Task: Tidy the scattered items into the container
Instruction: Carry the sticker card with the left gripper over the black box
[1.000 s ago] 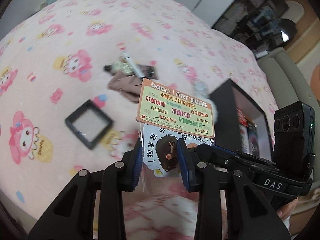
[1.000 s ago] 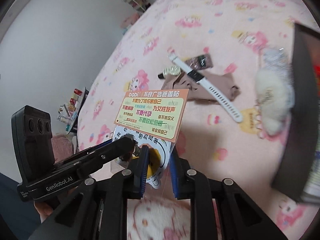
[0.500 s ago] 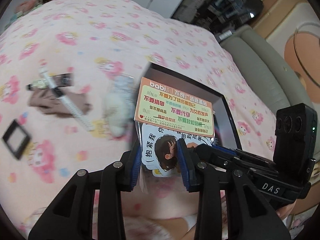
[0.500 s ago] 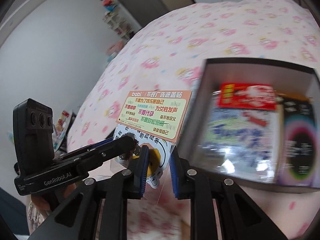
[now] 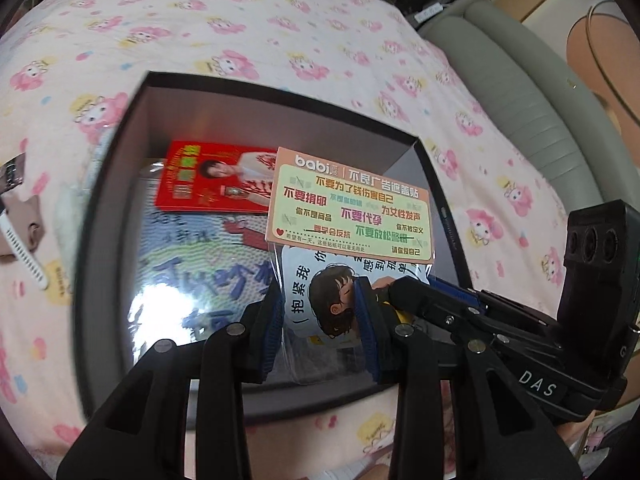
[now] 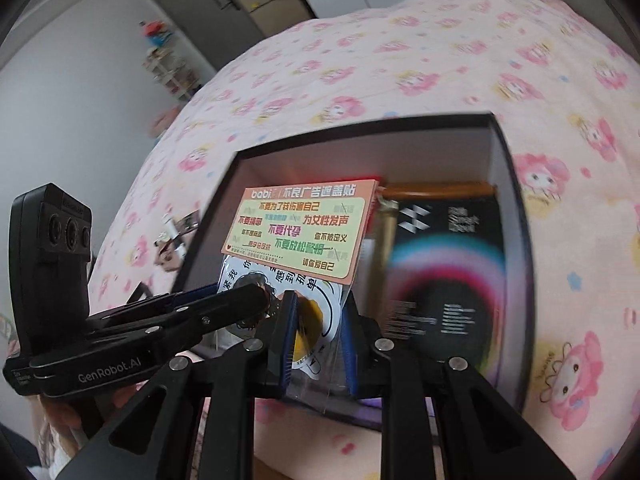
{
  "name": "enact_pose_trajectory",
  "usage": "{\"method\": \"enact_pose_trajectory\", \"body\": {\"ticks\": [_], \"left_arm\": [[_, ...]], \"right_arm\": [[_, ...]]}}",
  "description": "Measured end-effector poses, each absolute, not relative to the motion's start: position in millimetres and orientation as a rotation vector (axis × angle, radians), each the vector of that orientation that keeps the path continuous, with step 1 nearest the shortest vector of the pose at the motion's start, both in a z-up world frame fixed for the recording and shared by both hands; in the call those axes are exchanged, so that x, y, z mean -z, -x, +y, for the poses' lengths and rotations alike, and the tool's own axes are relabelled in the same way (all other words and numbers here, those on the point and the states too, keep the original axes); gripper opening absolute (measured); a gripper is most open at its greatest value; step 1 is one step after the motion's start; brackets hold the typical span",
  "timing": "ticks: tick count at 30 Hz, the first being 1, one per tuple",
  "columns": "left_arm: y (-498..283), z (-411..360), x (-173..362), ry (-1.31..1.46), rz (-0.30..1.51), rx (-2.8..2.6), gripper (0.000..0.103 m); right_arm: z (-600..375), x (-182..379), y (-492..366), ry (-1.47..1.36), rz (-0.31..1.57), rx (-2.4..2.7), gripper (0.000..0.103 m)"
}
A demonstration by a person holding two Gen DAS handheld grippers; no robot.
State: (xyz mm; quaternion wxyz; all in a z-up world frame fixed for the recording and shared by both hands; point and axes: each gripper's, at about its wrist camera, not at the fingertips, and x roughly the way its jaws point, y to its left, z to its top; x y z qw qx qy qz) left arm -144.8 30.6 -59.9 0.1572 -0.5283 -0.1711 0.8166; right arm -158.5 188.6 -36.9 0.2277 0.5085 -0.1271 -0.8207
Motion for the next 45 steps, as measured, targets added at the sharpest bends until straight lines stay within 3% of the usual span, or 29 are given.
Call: {"method": "enact_pose_trajectory", "body": {"ticks": [3, 23, 27, 31, 36, 41, 43, 45], "left_arm": [[152.1, 38.5, 72.1, 1.555, -0.474, -2.322, 0.034], [167.4, 52.9, 109.4, 1.677, -0.509, -2.271, 0.034], [166.8, 50.3, 107.6, 1.689, -0.506, -2.302, 0.036], [163.4, 59.2, 107.6, 1.735, -0.364, -2.338, 0.036], [161.2, 77.2, 103.4, 1.754, -0.179, -2.318, 0.043], [160.2, 59.0, 84.0, 1.685, -0.332, -2.337, 0.056], [161.3, 46.5, 78.4, 1.678, -0.411, -2.372, 0.056], [163.8, 40.6, 75.6, 1.694, -0.373, -2.451, 0.054]], "right_arm": [[198.0, 50.5, 164.0, -1.444, -0.416, 2.273, 0.018], [196.8, 78.7, 174.2, -1.619, -0.255, 2.379, 0.019], [198.7, 78.4, 174.7, -1.628, -0.298, 2.379, 0.019], [199.1, 72.9, 171.9, -1.607, -0.266, 2.428, 0.019], [201.6, 63.6, 168.6, -1.549, -0.266, 2.471, 0.019], [203.5, 55.5, 164.7, -1.516, -0.188, 2.576, 0.019], [203.4, 54.2, 164.8, -1.515, -0.165, 2.596, 0.019], [202.6, 54.1, 165.4, -1.514, -0.157, 2.598, 0.019]]}}
